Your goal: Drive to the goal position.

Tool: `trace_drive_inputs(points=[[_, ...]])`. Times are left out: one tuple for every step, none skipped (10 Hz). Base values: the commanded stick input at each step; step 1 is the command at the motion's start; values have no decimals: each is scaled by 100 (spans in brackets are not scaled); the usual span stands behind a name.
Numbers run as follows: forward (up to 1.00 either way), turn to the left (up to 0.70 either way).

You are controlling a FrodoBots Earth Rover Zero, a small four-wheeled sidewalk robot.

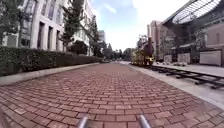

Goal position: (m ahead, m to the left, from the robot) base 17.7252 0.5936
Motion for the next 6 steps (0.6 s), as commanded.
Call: trace_drive_inputs(points=[[70,0],[70,-9],[70,-14],[70,0],[70,0],[70,0]])
